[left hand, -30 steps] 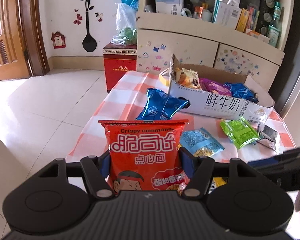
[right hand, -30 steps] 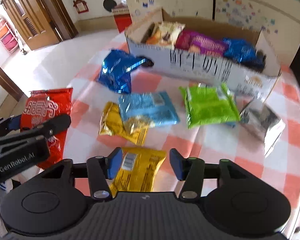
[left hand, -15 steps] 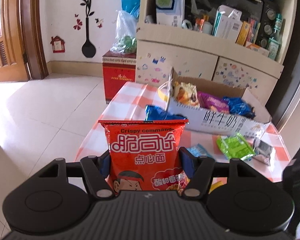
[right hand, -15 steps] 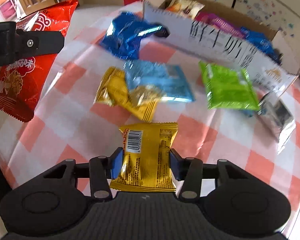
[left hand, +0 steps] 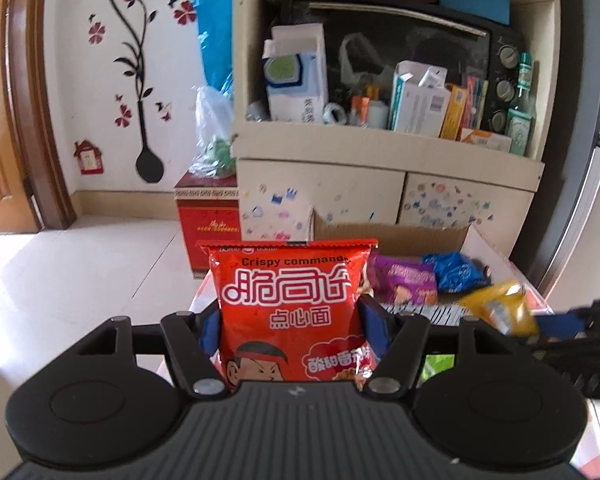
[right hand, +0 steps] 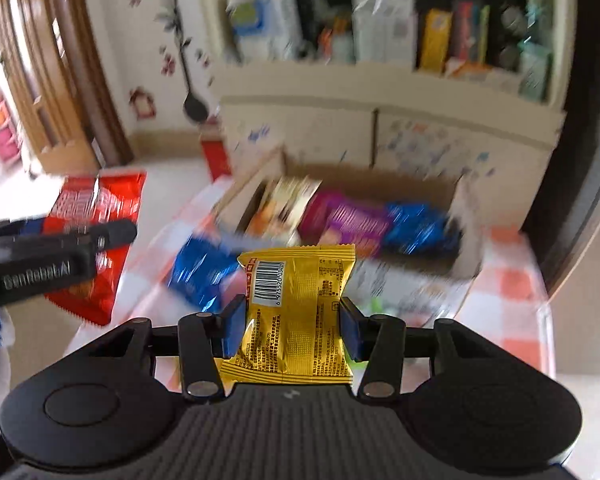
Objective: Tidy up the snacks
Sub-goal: 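Lift both bags and carry them toward the cardboard box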
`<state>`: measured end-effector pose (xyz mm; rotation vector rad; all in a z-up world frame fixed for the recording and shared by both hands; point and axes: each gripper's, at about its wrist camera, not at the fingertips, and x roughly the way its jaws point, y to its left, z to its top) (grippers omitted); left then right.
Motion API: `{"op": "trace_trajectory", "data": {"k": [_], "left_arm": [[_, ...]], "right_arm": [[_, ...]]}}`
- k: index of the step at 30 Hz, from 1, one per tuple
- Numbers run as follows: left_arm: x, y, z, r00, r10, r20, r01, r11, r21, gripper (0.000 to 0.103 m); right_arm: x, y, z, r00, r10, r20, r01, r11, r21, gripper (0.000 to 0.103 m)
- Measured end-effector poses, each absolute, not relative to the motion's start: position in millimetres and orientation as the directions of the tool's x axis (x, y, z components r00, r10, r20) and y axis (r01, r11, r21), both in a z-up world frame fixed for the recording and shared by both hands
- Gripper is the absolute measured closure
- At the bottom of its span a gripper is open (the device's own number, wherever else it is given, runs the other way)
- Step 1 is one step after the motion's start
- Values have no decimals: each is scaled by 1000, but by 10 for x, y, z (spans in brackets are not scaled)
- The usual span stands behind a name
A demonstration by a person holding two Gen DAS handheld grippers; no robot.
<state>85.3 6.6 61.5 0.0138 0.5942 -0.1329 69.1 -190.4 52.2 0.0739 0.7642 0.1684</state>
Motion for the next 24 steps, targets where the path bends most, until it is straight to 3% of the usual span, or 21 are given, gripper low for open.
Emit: {"op": "trace_trajectory", "data": {"k": [12,24], "left_arm": [[1283,-166,649,834,-156,-529,156,987,-44,37],[1827,-370,596,825,-225,-518,202,974,-102,37]], "right_arm": [[944,-2350,731,816,97,-571,22,980,198,48],[1276,-2364,625,821,44,-569,100,970,220,48]]}}
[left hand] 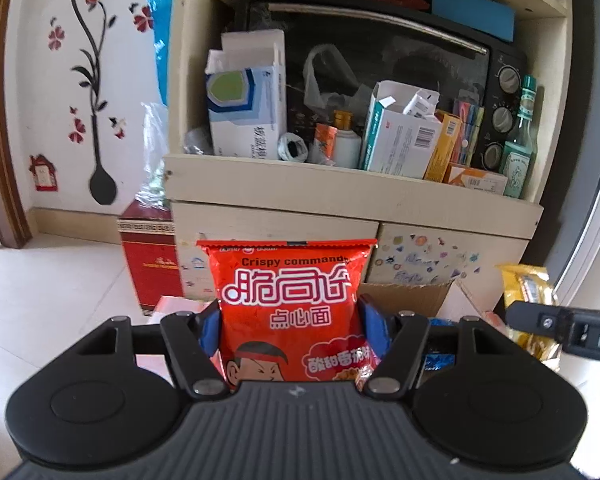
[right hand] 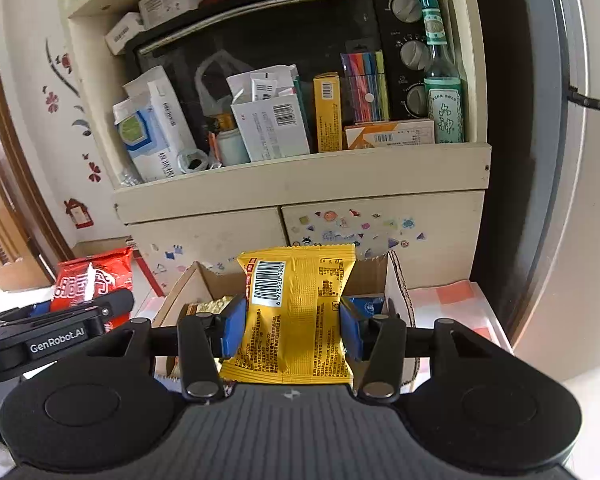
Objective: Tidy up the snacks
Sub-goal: 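Lift both bags and carry them toward the cardboard box, then lower both bags into the box and open both tools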
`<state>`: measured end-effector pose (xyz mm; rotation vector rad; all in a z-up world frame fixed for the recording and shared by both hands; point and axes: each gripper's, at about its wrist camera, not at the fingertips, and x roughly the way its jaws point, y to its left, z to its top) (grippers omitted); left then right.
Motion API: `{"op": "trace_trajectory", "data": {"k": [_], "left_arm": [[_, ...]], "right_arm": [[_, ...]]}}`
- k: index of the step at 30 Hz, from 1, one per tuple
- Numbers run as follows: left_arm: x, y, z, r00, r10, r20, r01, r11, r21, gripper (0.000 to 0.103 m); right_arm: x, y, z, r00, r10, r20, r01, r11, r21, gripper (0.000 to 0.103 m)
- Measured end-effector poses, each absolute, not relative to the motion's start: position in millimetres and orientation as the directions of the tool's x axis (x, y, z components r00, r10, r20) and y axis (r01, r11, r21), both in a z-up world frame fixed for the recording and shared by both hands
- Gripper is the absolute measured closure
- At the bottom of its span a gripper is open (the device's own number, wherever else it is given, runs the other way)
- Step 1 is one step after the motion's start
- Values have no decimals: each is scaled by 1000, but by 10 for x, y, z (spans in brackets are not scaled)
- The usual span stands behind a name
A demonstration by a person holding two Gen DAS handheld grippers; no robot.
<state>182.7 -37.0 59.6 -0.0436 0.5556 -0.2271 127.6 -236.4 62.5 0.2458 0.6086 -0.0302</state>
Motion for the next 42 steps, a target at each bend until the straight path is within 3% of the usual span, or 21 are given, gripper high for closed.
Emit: {"op": "trace_trajectory", "data": {"k": [12,14,15,17,18,24,42], "left_arm": [[2352,-608,350,789,-298,-537,233,954,-186,36],[2410,-650,285,785,-290,-547,228,957,-180,28],[2415,-660,261,784,-284,-552,223,959,-177,22],[2404,-663,266,780,-288,-555,224,957,-182,19],[2394,-655,298,778,-295,-554,230,955,-185,18],[2287,-474,523,801,-270,-534,220,963,-157,11],[1906,240,286,740,-149,-655,138,988,-69,10]], "right_arm": [[1667,-2524,372,804,5,-595,181,951,252,46],[1705,-2552,315,795,-4,-607,212,939,271,40],[1708,-2562,299,787,-11,-616,230,933,277,27],[1701,-2561,294,776,-8,-631,239,929,283,13],[1694,-2556,299,771,-4,-637,240,928,285,11],[1603,-2445,303,742,53,-669,185,942,280,9],[1336,-1835,112,626,249,-739,-139,968,209,7]]}}
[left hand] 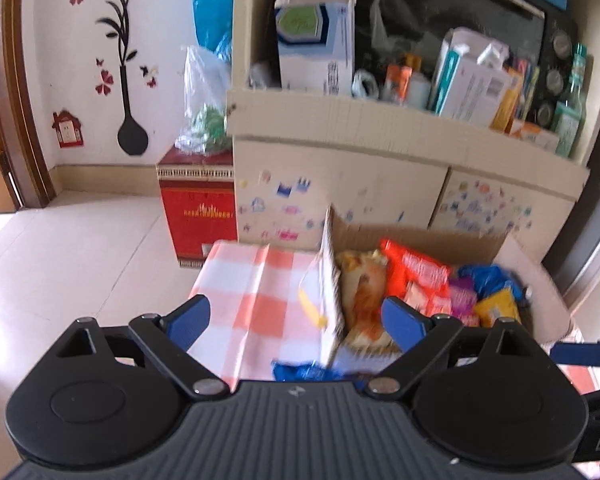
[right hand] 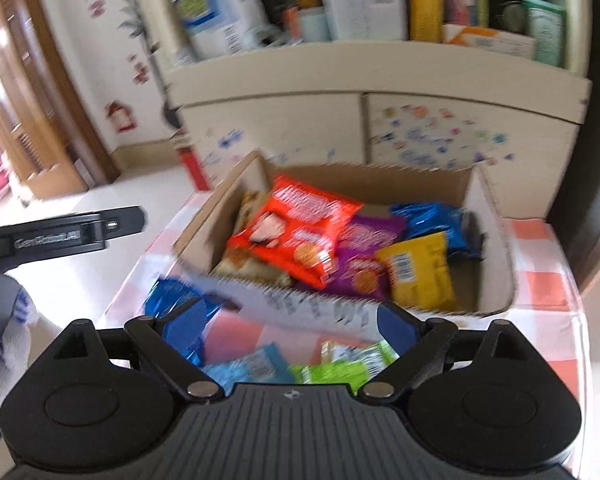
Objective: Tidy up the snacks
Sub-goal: 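Lower both bags into the box and open both tools, then grasp the dark blue bag with the left tool while the right tool grasps the light blue bag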
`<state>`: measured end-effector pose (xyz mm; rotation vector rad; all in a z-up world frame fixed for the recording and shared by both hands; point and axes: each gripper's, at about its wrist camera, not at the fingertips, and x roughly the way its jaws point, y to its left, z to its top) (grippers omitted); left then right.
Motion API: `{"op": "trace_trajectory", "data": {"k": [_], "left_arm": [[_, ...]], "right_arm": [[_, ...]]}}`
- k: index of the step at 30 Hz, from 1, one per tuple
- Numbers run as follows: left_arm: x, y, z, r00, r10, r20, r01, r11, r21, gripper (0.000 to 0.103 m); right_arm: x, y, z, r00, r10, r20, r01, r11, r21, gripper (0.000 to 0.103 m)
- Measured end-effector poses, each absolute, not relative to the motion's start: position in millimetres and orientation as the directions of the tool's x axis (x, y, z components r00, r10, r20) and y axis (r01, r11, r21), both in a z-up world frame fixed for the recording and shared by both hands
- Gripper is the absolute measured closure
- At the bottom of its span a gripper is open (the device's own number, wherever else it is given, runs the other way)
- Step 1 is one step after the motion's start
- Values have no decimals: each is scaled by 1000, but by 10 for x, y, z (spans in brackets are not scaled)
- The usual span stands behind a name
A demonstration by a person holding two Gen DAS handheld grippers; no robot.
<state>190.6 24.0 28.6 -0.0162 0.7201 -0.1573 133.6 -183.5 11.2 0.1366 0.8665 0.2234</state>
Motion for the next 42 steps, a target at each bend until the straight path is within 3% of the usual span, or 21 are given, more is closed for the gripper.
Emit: {"op": "trace_trajectory", "data": {"k": [14,20,25,35,42], "left_arm": [[2041,308,-335,574,-249,-780,173,968,-182,10],[2090,142,-461,541,-282,-792,214,957,-195,10],[2150,120,-612,517,-227,-826,172,972,-159,11],[2033,328,-740,498,-166,-851,154,983,-101,29],[1855,415,-713,480,-154,-863,198,978,-64,31]], "right_arm": [[1247,-1284,-425,468,385,-796,-420,889,183,8],[1319,-1232,-600,476,351,-807,-391,906,163,8],[1326,-1193,-704,453,342,-823,-396,904,158,4],[1172,-1089,-695,344,424,-838,-501,838,219,2],[939,-1022,-597,219,503,-836,-636,724,269,3]]}}
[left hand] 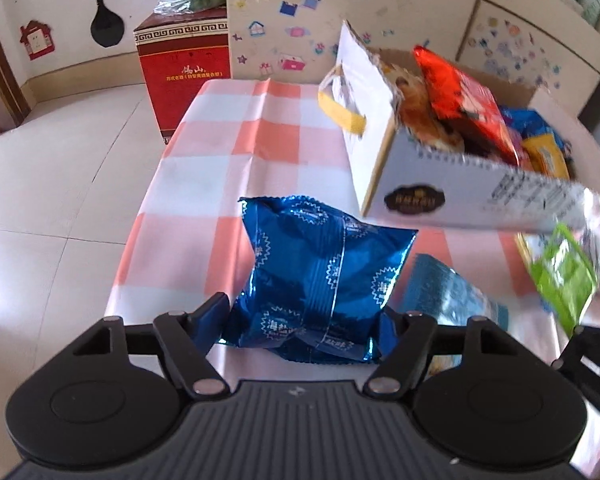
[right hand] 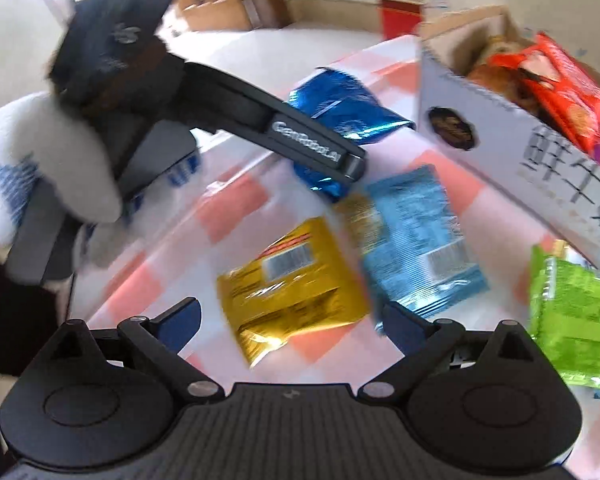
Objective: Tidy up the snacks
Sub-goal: 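Grasp the dark blue bag with the left tool while the right tool grasps the light blue bag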
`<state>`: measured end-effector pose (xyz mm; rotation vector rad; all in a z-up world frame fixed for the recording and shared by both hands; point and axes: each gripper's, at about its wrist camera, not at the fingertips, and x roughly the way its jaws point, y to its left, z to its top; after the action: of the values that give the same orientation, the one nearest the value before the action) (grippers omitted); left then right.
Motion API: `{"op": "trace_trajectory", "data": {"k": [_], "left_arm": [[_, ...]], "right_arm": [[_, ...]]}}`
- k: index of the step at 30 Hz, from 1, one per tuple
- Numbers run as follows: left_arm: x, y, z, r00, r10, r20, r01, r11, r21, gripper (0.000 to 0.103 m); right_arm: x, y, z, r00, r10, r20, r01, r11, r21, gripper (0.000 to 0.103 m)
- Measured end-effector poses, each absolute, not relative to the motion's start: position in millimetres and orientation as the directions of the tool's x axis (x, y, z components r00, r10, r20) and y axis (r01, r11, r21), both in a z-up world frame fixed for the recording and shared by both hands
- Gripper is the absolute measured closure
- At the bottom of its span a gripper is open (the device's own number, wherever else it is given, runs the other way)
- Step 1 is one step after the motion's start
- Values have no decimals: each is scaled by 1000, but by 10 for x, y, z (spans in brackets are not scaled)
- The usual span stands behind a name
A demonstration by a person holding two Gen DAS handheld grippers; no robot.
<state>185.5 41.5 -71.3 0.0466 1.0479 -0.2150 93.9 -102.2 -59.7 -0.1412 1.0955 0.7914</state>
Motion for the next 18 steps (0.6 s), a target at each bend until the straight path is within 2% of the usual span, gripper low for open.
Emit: {"op": "trace_trajectory", "data": {"k": [4,9,12,18], "left_arm": [[1841,503,-672,465,-144,-873,203,978,-52,31],[1871,558,-643,463,-95,-881,195,981,-3,31],[1872,544,-660,461,-79,-884,206,978,20,31],[1894,539,-704,448,-84,-890,209,978,13,30]], "right_arm": [[974,-1125,-499,305,473,-827,-651,737,181,3],[1166,-1252,-564,416,385,-824,-548,829,111,3],[1287,-1255,-609,460,329,-825,-485,871,77,3],[1362,-1082,-768,495,230,-838,-484,874,-46,4]]}}
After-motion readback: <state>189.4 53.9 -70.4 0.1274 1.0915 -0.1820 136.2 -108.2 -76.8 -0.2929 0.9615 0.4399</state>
